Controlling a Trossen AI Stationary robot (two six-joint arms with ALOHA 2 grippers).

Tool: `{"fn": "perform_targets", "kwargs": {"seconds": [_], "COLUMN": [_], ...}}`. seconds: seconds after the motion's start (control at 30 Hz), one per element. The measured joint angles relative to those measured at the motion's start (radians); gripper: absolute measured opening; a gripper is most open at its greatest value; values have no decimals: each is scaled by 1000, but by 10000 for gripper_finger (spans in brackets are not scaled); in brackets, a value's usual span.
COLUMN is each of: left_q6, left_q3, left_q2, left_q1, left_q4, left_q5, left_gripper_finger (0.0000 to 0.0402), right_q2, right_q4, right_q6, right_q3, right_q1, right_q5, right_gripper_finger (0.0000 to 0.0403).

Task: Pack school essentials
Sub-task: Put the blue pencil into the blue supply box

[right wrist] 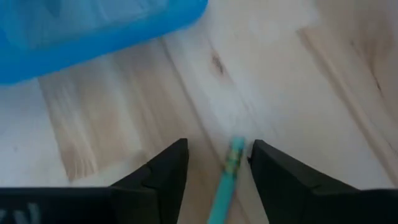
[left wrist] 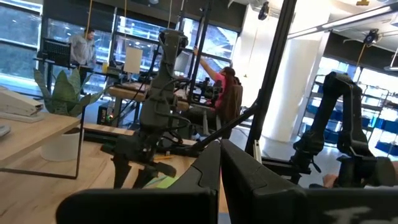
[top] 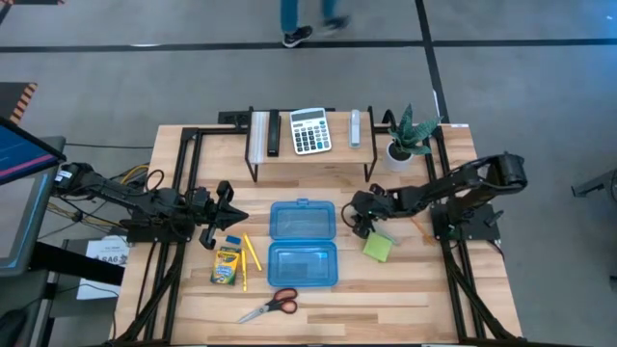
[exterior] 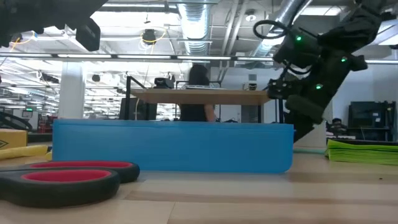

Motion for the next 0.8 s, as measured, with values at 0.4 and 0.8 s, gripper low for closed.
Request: {"fn": "perform_targets", "kwargs": {"seconds": [0.4, 0.8], "left_q6": [-1, -1], "left_q3": [0, 0], "left_q2": [0, 0], "left_q1": [0, 0], "left_q4": [1, 0], "left_q5": [0, 0], "left_gripper_finger": [0, 0], "right_q2": [26, -32], "right_q4": [22, 18], "right_q6": [-26, -40], "right_q3": [-1, -11], "right_q1": [-12, -15], "right_q5": [4, -11], "right_gripper_finger": [42, 4]}}
